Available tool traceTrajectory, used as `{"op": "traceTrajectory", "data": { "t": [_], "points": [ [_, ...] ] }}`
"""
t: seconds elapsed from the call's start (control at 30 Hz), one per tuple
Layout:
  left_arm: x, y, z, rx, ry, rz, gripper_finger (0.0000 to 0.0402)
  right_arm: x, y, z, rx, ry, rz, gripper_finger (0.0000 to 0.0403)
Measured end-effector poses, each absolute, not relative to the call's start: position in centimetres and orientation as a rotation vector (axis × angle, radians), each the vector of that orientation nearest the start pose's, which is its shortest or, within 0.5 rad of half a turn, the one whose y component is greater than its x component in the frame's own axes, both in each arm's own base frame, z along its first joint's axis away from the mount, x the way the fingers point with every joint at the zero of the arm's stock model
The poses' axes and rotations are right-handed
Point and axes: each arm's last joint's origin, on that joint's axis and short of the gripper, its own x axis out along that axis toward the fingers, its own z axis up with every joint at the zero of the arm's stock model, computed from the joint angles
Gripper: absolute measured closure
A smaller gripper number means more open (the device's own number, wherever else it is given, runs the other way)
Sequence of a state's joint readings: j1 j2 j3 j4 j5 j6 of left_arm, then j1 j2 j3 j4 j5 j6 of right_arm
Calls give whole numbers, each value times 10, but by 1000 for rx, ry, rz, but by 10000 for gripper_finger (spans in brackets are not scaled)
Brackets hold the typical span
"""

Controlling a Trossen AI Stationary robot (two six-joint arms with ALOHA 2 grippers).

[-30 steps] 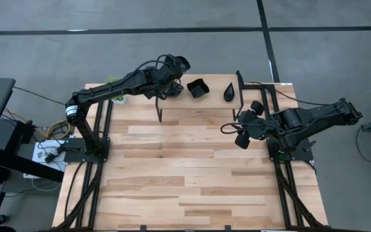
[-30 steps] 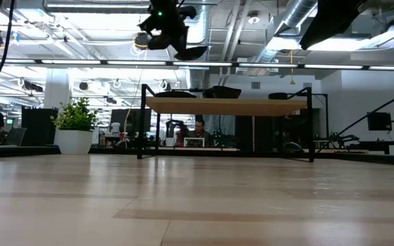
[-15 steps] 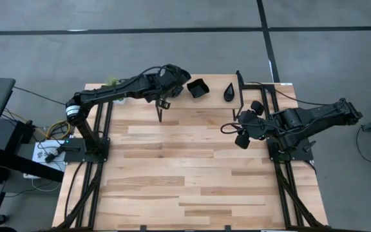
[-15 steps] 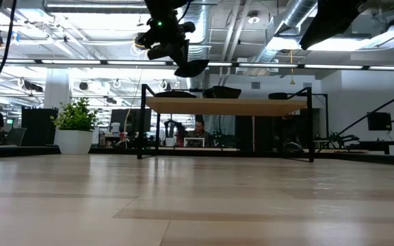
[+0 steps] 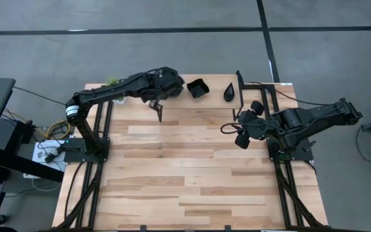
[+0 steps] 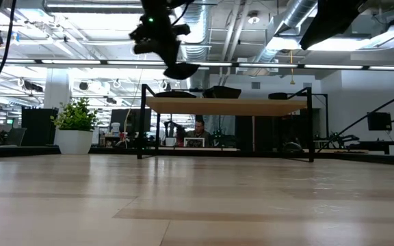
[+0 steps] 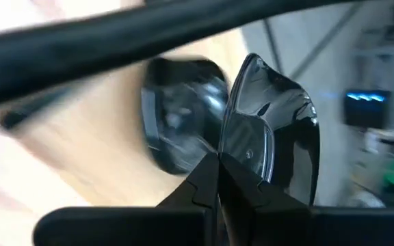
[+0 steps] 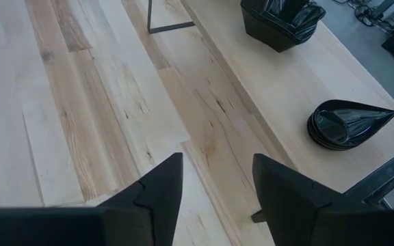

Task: Pick & Place Mini shaped plates
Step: Stack the black plate on top of the black plate on the shelf

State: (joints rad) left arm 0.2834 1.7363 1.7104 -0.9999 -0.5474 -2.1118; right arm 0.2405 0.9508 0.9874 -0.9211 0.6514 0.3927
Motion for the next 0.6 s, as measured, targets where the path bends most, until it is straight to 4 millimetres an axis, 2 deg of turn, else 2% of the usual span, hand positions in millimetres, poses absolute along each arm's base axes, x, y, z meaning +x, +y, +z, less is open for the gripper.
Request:
{"op": "traceTrajectory", "data": {
  "t": [0.1,0.37,0.6],
  "points": [
    [330,116,338,-1629,-123,1570,391,166,23,317,-18,708,-529,232],
    [325,126,339,-1632,-138,1596,391,166,23,317,-17,708,-529,229],
    [352,122,318,-1703,-112,1595,391,166,23,317,-17,708,-529,232]
  ]
}}
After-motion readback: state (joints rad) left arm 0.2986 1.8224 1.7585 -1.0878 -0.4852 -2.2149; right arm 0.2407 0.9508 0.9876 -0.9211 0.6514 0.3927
